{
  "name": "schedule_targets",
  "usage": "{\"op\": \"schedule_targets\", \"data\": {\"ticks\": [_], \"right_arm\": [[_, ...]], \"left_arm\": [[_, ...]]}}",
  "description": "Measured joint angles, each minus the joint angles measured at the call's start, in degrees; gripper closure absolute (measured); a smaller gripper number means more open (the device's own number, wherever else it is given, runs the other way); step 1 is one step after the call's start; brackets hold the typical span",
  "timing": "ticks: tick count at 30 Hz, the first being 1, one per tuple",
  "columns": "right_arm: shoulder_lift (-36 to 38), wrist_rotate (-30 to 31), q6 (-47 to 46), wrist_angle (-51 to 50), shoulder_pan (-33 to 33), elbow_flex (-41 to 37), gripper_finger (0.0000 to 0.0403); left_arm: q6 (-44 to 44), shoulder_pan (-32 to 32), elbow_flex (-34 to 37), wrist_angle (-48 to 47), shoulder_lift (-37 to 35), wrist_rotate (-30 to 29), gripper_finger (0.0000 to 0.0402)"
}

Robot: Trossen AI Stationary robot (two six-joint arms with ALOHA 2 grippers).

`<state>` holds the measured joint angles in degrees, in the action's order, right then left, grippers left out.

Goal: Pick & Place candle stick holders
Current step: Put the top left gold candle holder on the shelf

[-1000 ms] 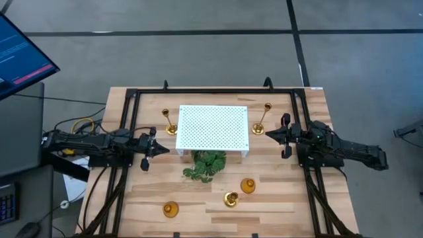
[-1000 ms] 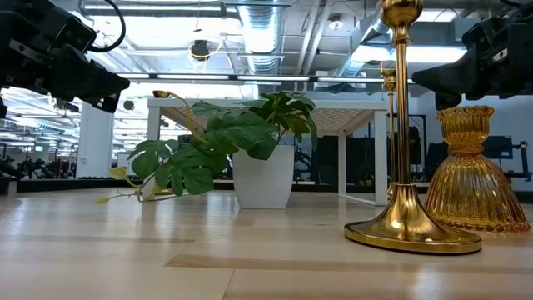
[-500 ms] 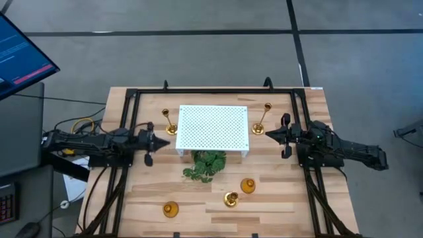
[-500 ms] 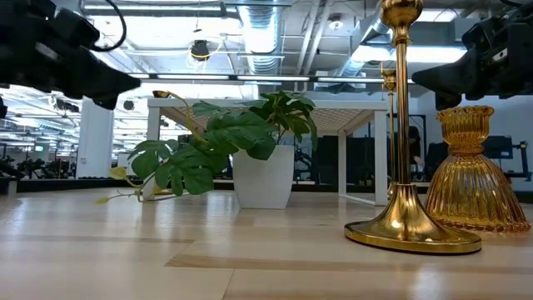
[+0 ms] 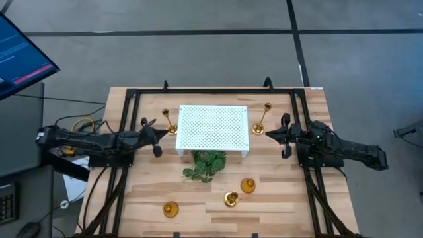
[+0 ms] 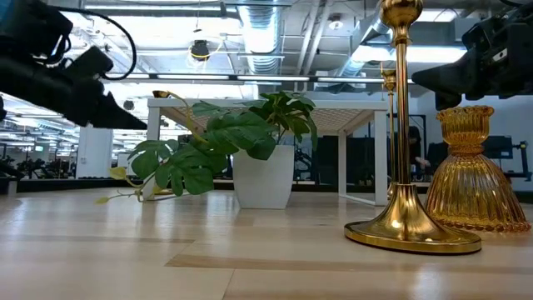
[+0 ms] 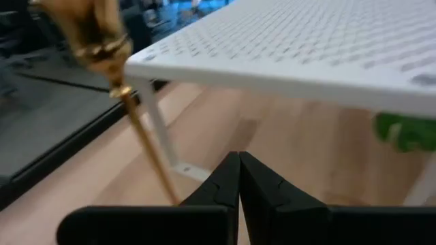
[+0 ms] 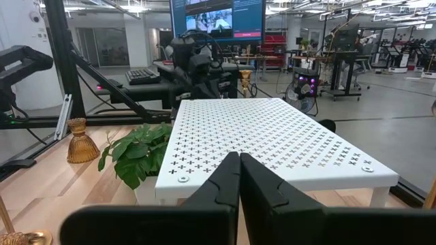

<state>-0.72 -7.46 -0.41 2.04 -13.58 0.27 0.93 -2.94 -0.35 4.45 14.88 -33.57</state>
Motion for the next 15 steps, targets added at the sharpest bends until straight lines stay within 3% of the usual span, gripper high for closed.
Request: {"op": "schedule_targets", "data": {"ticks": [7, 15], "right_arm": [[-0.02, 0.00, 0.79, -0.02, -0.05, -0.01, 0.0403], [0.01, 0.00, 0.81, -0.02, -0.05, 0.01, 0.0403]], "left_arm": [[-0.27, 0.02, 0.00, 1.68, 3.70, -6.81, 0.0375], [-0.37, 0.02, 0.01, 4.92, 4.70, -7.36, 0.0307]]}}
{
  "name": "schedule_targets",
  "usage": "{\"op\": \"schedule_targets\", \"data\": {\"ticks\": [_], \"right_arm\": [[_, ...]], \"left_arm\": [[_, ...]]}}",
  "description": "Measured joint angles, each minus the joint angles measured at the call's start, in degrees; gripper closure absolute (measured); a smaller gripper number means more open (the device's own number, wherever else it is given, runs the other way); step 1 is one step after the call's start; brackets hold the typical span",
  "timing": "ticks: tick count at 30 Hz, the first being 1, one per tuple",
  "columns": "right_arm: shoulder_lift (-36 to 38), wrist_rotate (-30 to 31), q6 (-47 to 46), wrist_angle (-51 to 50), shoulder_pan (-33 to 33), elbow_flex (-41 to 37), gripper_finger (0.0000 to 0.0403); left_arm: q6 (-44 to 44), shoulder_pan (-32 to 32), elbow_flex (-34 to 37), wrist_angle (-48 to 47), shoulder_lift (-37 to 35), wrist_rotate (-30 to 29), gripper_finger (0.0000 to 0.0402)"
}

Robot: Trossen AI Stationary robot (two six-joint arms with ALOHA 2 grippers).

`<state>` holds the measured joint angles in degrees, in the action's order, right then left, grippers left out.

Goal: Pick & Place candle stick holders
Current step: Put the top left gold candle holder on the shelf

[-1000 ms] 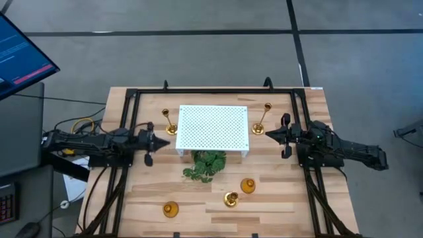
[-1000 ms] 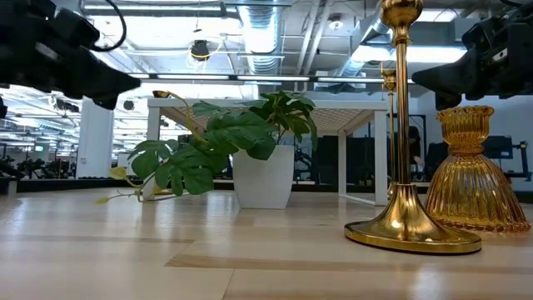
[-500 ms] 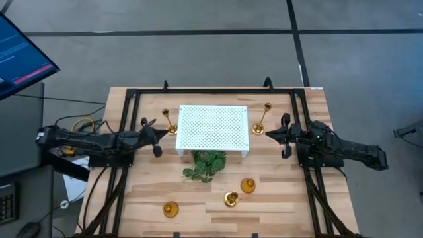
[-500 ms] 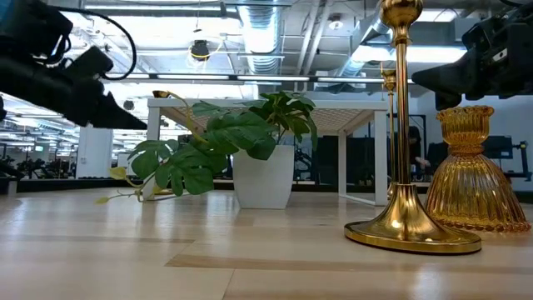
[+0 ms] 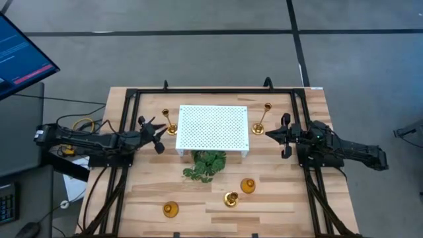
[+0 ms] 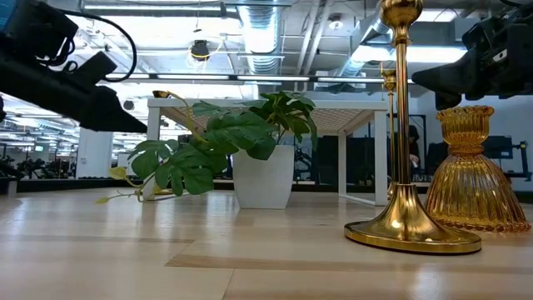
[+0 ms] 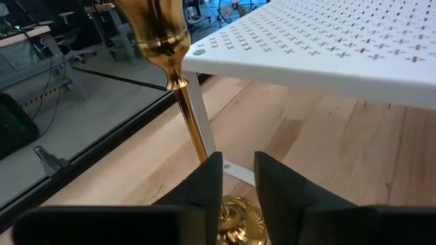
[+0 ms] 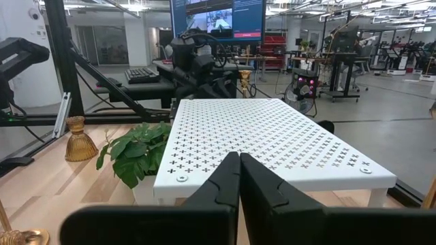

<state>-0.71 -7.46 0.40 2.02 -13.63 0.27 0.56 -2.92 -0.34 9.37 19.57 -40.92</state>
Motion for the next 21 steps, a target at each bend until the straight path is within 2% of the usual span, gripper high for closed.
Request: {"op": "schedule_targets", "data": {"ticks": [11, 17, 21], "right_arm": [[-0.02, 0.00, 0.13, 0.00, 0.00, -0.02, 0.0403], [-0.02, 0.02, 0.17, 0.02, 0.00, 0.00, 0.0403], [-0.01, 0.01, 0.17, 0.00, 0.00, -0.02, 0.0403]], "left_arm": [[0.63, 0.81, 0.00, 4.38, 0.00, -0.09, 0.0240], [0.50, 3.93, -0.02, 4.99, 0.38, -0.01, 0.0224], [0.41, 6.21, -0.01, 7.18, 2.26, 3.34, 0.0222]]}}
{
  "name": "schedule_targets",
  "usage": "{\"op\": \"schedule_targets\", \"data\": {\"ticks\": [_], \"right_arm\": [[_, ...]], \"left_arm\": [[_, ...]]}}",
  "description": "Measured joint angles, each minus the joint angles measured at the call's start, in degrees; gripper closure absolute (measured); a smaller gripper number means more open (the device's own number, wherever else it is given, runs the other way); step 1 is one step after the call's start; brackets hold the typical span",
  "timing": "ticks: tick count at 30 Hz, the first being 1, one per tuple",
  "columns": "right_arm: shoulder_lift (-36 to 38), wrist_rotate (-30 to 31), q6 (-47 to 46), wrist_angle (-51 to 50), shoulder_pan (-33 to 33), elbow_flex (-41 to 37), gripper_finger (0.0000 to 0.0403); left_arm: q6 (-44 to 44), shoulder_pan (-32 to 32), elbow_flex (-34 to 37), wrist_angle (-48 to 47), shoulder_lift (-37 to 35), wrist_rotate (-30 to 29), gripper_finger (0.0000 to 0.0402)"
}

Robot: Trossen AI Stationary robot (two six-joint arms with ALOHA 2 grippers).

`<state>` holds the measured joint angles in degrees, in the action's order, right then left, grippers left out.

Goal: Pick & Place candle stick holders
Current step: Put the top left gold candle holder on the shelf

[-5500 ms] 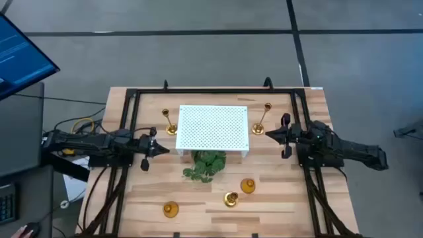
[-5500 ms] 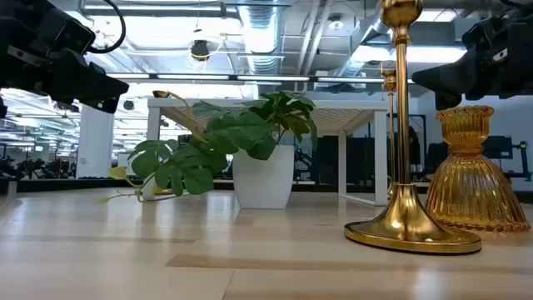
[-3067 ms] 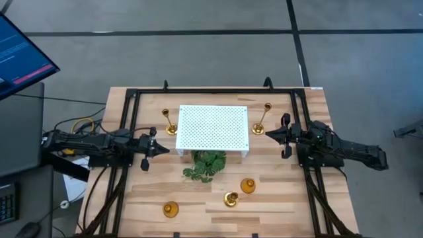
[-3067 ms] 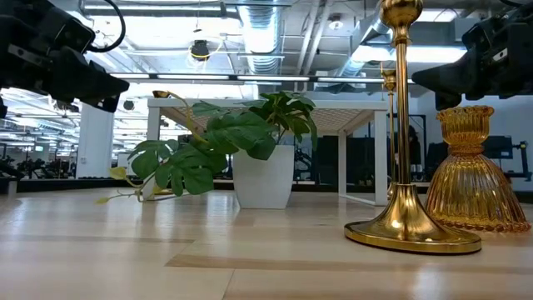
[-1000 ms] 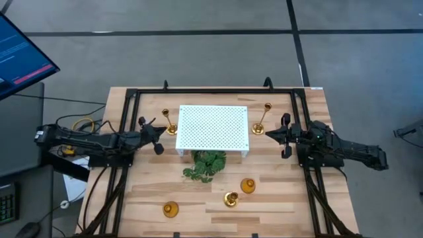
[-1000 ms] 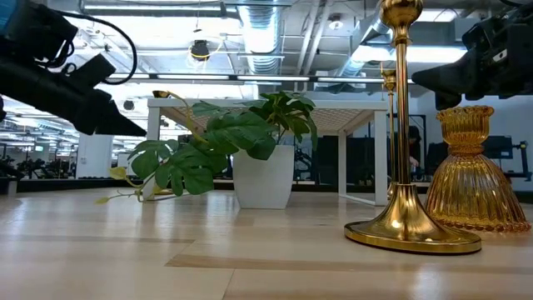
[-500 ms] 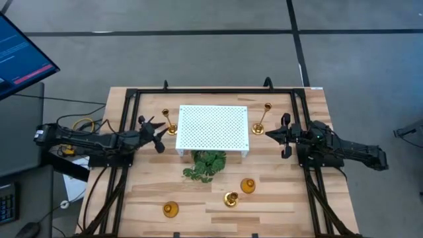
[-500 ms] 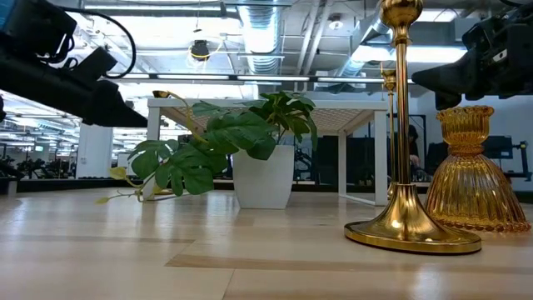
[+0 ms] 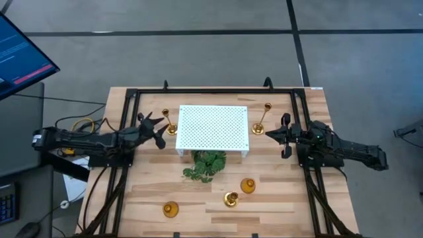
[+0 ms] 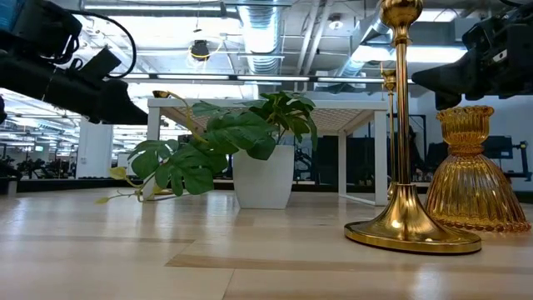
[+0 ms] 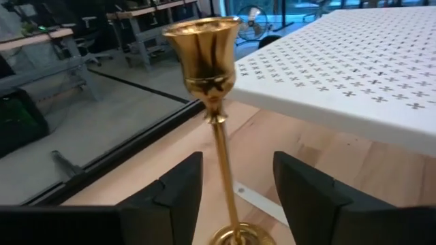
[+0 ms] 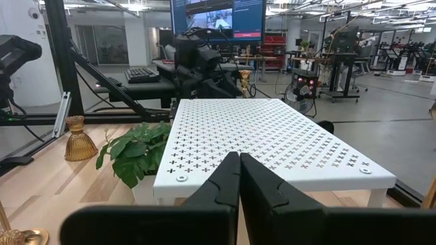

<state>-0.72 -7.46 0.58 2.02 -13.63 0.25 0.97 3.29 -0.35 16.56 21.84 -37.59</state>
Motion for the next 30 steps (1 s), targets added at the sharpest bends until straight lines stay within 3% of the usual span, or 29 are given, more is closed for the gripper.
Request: {"op": "schedule_targets", "data": {"ticks": [3, 18, 30], "right_arm": [[0.01, -0.01, 0.00, 0.00, 0.00, 0.01, 0.0403], [0.00, 0.00, -0.02, 0.00, 0.00, 0.02, 0.0403], [-0.01, -0.01, -0.04, 0.00, -0.02, 0.02, 0.0403]], "left_arm": [[0.04, 1.52, 0.00, 3.58, 2.45, 2.72, 0.0223], [0.03, 7.15, -0.02, 18.10, 17.19, 3.00, 0.0228], [0.02, 7.13, -0.02, 18.76, 19.59, 2.98, 0.0329]]}}
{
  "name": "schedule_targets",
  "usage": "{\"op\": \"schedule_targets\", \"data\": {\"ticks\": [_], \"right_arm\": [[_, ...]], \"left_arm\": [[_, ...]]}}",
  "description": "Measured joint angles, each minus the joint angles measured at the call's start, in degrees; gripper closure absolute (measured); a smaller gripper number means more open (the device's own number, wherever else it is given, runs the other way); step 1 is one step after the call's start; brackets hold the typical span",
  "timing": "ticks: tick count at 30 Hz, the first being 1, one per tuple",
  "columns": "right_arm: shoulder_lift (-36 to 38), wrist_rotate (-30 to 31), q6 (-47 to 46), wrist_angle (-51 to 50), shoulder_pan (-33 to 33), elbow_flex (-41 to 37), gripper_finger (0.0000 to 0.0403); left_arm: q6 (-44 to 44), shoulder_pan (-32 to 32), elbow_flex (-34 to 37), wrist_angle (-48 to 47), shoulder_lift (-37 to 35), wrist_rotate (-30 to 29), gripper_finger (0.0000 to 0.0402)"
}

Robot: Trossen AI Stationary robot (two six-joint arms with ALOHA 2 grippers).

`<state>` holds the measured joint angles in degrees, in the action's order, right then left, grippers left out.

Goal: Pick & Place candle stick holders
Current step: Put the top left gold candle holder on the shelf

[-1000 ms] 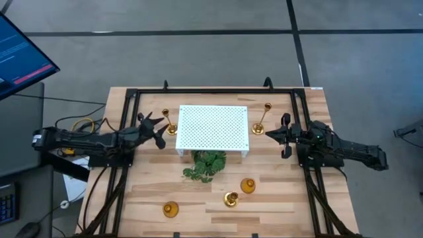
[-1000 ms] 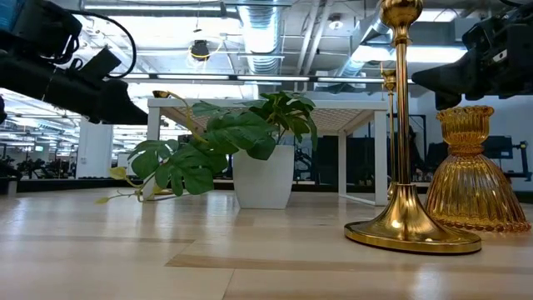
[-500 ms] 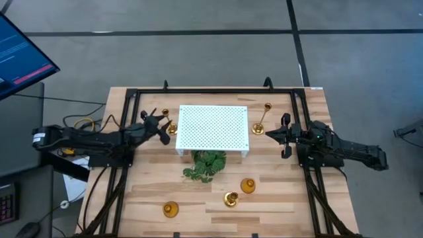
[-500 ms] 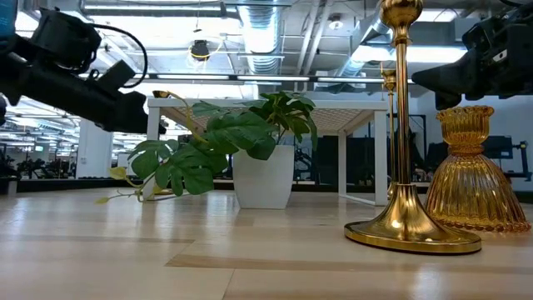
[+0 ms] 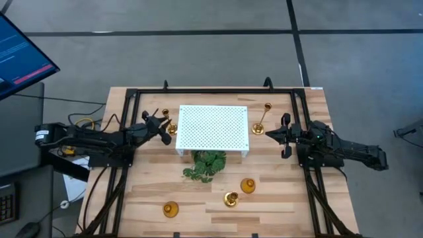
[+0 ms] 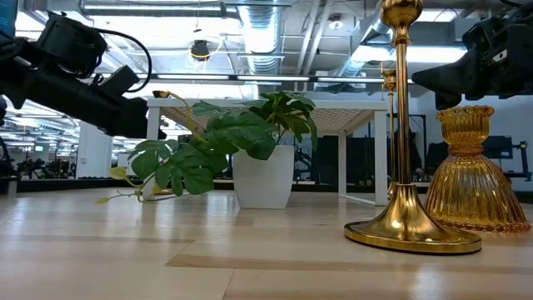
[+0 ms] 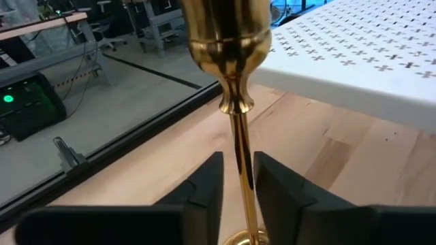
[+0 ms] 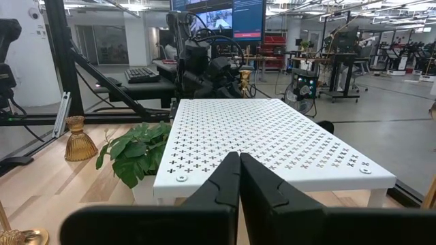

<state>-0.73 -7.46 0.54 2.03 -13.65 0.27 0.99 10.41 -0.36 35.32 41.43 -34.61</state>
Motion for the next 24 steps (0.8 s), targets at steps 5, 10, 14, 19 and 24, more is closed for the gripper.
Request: {"op": "schedule_targets", "data": {"ticks": [5, 10, 14, 19, 24], "right_arm": [[0.00, 0.01, 0.00, 0.00, 0.00, -0.02, 0.0403], [0.02, 0.00, 0.00, 0.00, 0.01, -0.02, 0.0403], [0.00, 0.01, 0.00, 0.00, 0.01, -0.01, 0.0403], [0.00, 0.02, -0.01, 0.01, 0.02, -0.01, 0.0403], [0.00, 0.00, -0.02, 0.00, 0.01, -0.01, 0.0403]], "left_arm": [[0.00, 0.00, 0.00, 0.12, 0.00, 0.00, 0.0353], [-0.02, 0.00, 0.00, 0.36, -0.02, 0.00, 0.0368], [0.04, 0.00, 0.00, 0.36, -0.02, 0.00, 0.0373], [0.16, 0.00, 0.00, 0.34, -0.04, -0.19, 0.0373], [1.13, 0.00, 0.00, 0.01, -0.15, -4.26, 0.0373]]}}
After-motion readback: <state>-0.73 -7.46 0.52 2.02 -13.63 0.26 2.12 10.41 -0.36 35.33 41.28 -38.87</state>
